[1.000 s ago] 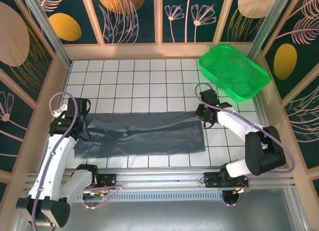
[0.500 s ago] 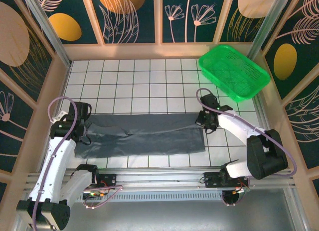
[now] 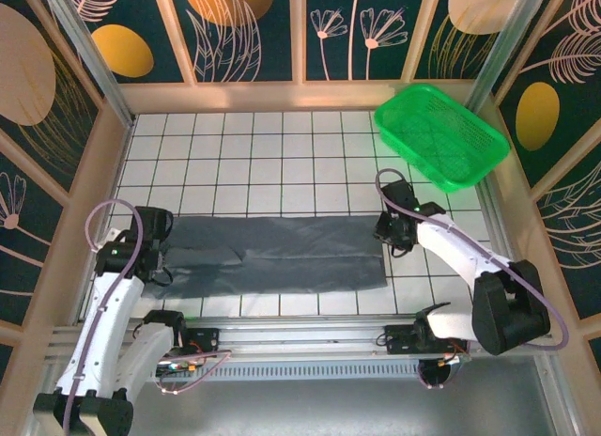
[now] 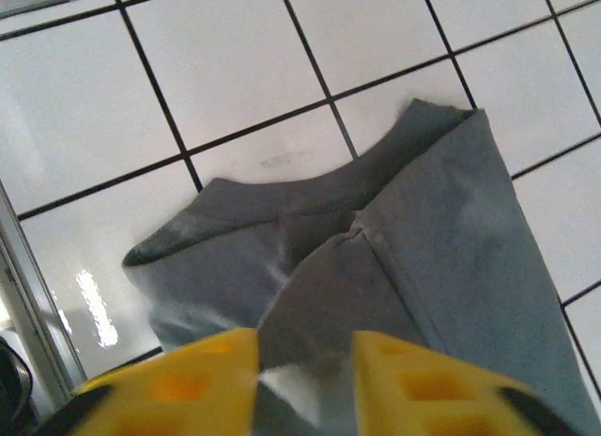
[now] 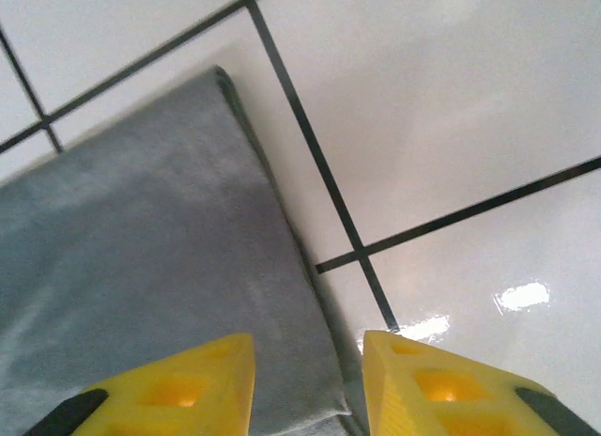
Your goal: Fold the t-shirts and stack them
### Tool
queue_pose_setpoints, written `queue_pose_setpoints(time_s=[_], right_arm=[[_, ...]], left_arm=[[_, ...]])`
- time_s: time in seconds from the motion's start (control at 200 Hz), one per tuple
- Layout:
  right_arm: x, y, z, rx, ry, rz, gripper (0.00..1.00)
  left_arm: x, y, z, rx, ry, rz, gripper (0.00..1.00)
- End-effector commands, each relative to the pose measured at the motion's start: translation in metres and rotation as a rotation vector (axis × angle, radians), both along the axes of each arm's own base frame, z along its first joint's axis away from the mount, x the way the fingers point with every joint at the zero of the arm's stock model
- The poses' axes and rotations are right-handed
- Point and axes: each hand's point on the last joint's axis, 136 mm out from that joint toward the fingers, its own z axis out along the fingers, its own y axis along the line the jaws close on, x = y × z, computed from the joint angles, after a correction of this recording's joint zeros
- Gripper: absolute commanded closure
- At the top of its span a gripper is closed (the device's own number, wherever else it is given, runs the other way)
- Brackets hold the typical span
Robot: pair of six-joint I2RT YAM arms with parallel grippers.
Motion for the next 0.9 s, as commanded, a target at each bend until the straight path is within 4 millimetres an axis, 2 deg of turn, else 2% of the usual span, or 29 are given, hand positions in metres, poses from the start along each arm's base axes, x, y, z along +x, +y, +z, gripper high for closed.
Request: queue_pose_setpoints(time_s=[0.0,0.1,0.175,0.25,0.345,0.41,0.49,0.636,0.731,0.791,0.896], right_arm=[[0.011,0.004,0.018,-0.009,-0.053,0.007,0.63],[0.022,0.023,0.019,0.046,-0.073,0.060,0.66],[0.031,0.040,0.018,0.076,-0.080,0.107,0.72],[0.036,0.060,0.016,0.107,-0.081,0.168,0.76],[0.038,0.079,0.005,0.155,-0.048,0.219,0.78],[0.037,0.083,-0.007,0.170,-0.012,0.219,0.78],[0.038,0.082,-0.023,0.174,0.019,0.200,0.78],[0.044,0.067,-0.051,0.166,0.074,0.115,0.78],[0.048,0.052,-0.069,0.141,0.122,0.035,0.78],[0.052,0.042,-0.078,0.135,0.151,-0.013,0.78],[0.068,0.031,-0.091,0.118,0.182,-0.063,0.78]], left_arm=[[0.007,0.000,0.005,-0.002,-0.028,0.015,0.52],[0.032,-0.007,0.011,-0.021,-0.071,-0.027,0.54],[0.055,-0.015,0.011,-0.043,-0.102,-0.073,0.56],[0.090,-0.029,0.013,-0.090,-0.174,-0.131,0.61],[0.123,-0.046,-0.007,-0.150,-0.151,-0.199,0.64],[0.138,-0.055,-0.031,-0.201,-0.096,-0.224,0.66],[0.147,-0.060,-0.063,-0.265,-0.041,-0.231,0.68],[0.145,-0.042,-0.109,-0.311,0.042,-0.188,0.67],[0.141,-0.031,-0.126,-0.330,0.092,-0.175,0.67],[0.139,-0.031,-0.135,-0.361,0.106,-0.179,0.67],[0.158,-0.044,-0.144,-0.429,0.069,-0.251,0.67]])
